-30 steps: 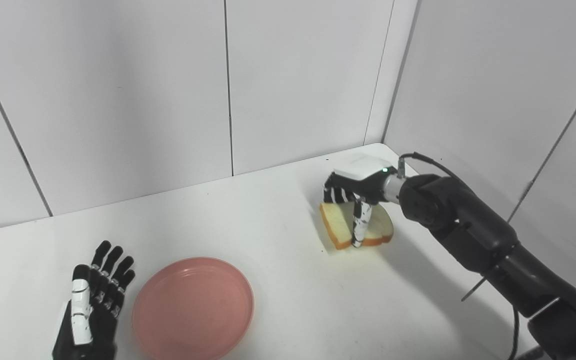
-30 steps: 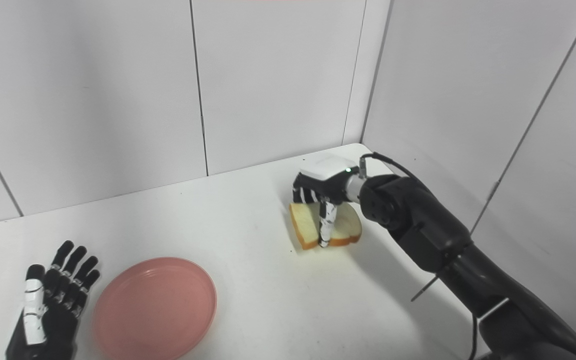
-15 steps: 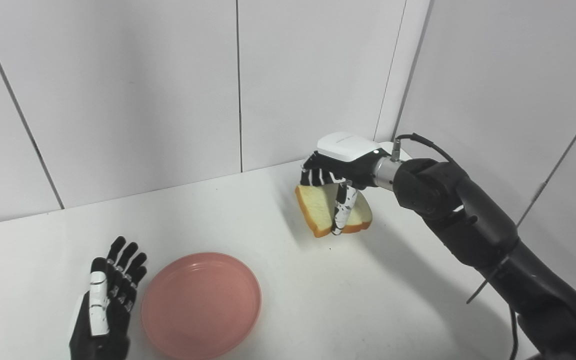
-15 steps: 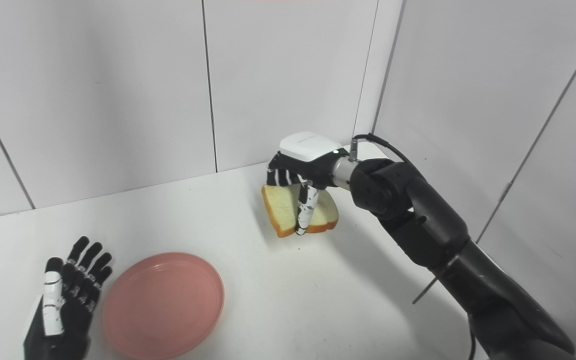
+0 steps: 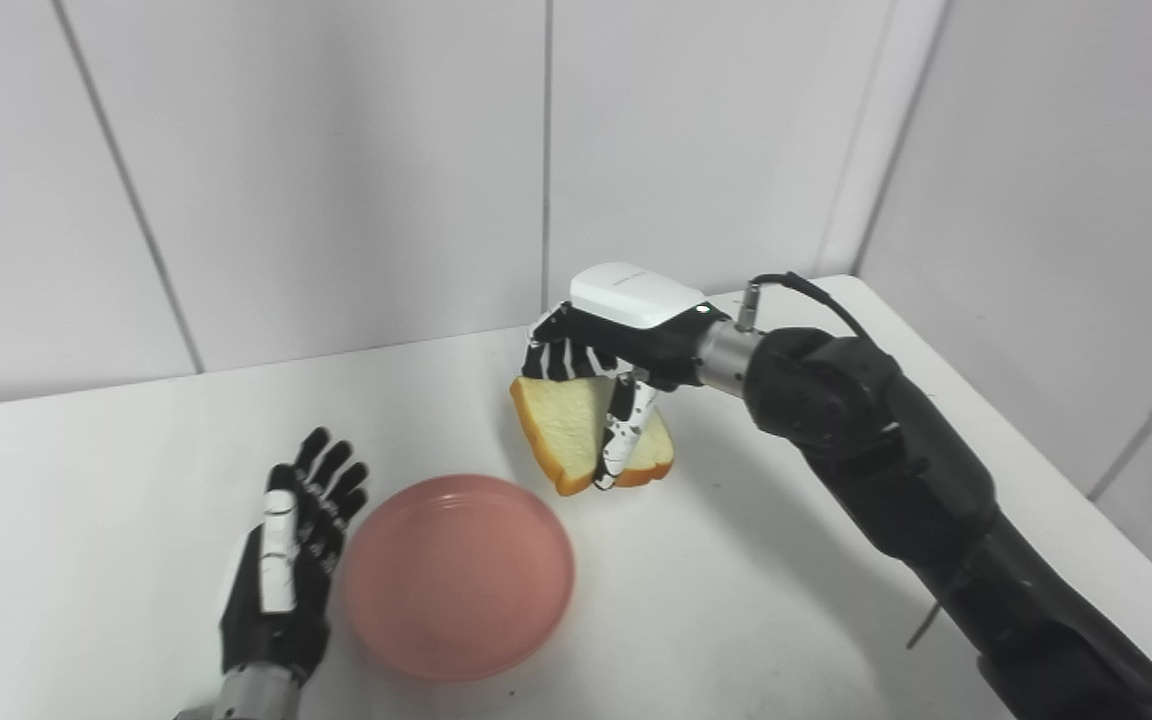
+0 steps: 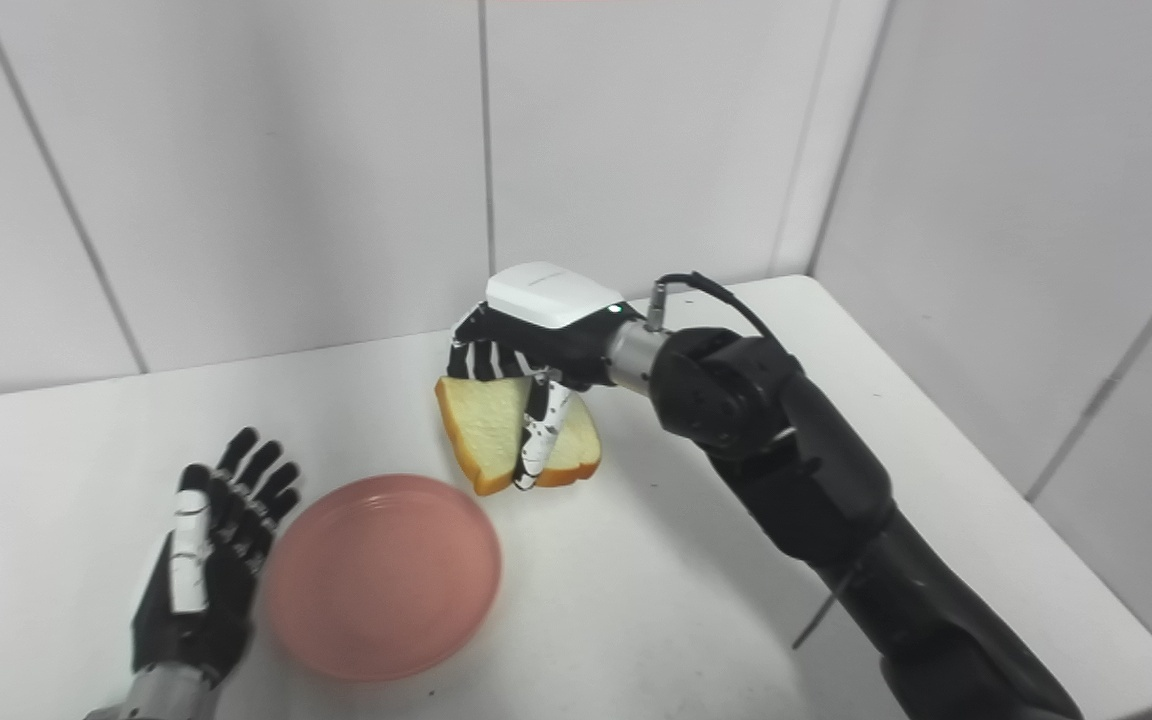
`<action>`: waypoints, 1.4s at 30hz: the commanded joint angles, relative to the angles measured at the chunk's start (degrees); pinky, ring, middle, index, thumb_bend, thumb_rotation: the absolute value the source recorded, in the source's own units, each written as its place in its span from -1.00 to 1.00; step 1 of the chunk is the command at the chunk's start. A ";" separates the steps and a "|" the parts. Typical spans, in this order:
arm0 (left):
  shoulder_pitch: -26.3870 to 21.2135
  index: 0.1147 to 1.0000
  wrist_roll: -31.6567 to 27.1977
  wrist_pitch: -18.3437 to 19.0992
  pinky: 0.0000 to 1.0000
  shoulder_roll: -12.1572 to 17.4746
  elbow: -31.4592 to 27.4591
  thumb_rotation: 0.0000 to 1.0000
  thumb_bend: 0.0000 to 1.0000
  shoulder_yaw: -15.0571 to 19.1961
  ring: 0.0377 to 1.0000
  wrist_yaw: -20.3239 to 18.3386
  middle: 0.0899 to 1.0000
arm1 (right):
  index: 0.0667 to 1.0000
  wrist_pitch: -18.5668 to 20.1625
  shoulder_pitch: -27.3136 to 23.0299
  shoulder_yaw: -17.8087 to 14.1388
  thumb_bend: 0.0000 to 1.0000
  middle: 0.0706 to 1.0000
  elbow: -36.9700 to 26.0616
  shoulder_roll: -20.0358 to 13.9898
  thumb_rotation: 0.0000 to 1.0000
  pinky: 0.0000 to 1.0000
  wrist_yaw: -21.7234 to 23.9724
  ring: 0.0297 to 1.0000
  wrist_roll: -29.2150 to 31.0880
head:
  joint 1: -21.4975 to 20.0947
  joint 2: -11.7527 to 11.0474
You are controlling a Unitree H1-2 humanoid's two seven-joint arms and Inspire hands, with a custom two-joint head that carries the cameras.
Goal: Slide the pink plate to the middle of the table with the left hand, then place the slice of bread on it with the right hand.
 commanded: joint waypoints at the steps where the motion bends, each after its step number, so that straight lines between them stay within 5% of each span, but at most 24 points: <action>1: -1.46 0.79 0.03 -0.78 0.85 -1.18 -2.08 0.90 0.35 -0.16 0.81 0.23 0.85 | -0.01 -1.20 -2.99 -0.34 0.03 -0.09 -2.32 0.67 -1.00 -0.31 -1.20 -0.24 1.40 | 1.54 0.27; 11: -2.10 0.79 1.11 -2.04 0.87 -2.56 -1.35 0.93 0.35 -0.64 0.82 1.40 0.86 | 0.01 -0.43 -5.13 3.45 0.02 -0.10 -3.97 5.02 -1.00 -0.31 0.55 -0.26 0.96 | 9.87 0.91; 25: -3.37 0.81 2.85 -4.53 0.93 -5.09 1.32 0.93 0.38 -1.31 0.88 3.06 0.91 | -0.01 -5.11 -7.11 8.47 0.03 -0.09 0.91 8.31 -1.00 -0.27 0.55 -0.23 1.45 | 20.46 1.38; 30: -3.88 0.87 4.47 -7.34 0.93 -6.24 3.05 0.90 0.40 -1.56 0.91 5.15 0.95 | -0.01 -7.10 -6.92 9.17 0.03 -0.09 2.44 8.38 -1.00 -0.34 0.22 -0.25 0.87 | 22.22 1.71; 42: -4.58 0.87 6.49 -7.38 0.94 -6.56 2.56 0.96 0.39 -2.36 0.91 8.75 0.94 | -0.04 -9.61 -5.48 10.93 0.03 -0.07 4.72 8.34 -1.00 -0.35 0.92 -0.23 -1.12 | 22.75 2.37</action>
